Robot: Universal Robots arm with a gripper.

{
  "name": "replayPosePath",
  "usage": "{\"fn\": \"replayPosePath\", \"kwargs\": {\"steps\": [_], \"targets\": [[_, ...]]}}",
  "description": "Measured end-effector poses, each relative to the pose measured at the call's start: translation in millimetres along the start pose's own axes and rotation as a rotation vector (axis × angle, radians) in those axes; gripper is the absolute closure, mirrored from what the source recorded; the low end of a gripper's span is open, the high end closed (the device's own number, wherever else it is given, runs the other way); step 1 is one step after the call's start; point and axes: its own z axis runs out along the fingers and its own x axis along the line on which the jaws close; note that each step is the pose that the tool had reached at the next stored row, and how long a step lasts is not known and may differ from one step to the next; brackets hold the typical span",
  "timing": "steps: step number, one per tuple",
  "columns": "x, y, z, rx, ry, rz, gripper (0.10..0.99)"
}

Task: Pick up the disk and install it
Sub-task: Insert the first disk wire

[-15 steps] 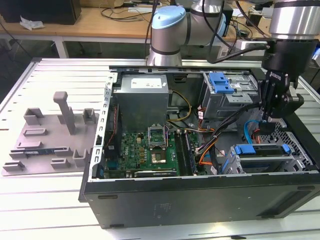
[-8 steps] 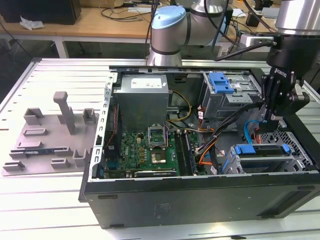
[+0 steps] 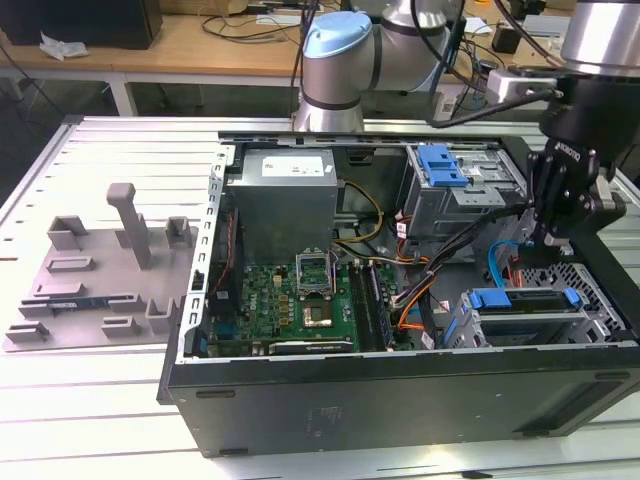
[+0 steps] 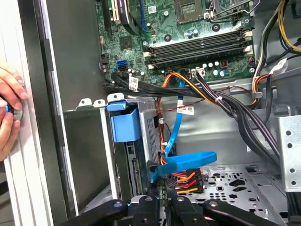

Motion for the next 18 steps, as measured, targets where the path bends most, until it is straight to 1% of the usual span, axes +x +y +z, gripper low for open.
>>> {"fn": "replayPosePath", "kwargs": {"steps": [2,3,4,5,7,11,14,15,18], "targets": [[4.7,-0.7,1.1,-0.003,-0.0200,0.000,0.918],[7.1,-1.0,1.8,-0.005,-0.0317,0.000,0.918],[9.2,-1.3,2.3,-0.006,-0.0391,0.001,0.918],[10.9,-1.5,2.7,-0.006,-0.0427,0.000,0.918],[15.6,-2.1,3.9,-0.008,-0.0481,-0.001,0.918],[17.7,-2.4,4.4,-0.006,-0.0488,-0.021,0.918],[23.1,-3.1,5.7,-0.007,-0.0502,-0.035,0.918],[26.1,-3.5,6.5,-0.008,-0.0536,-0.037,0.918],[29.6,-4.1,7.4,-0.010,-0.0605,-0.039,0.918]]}}
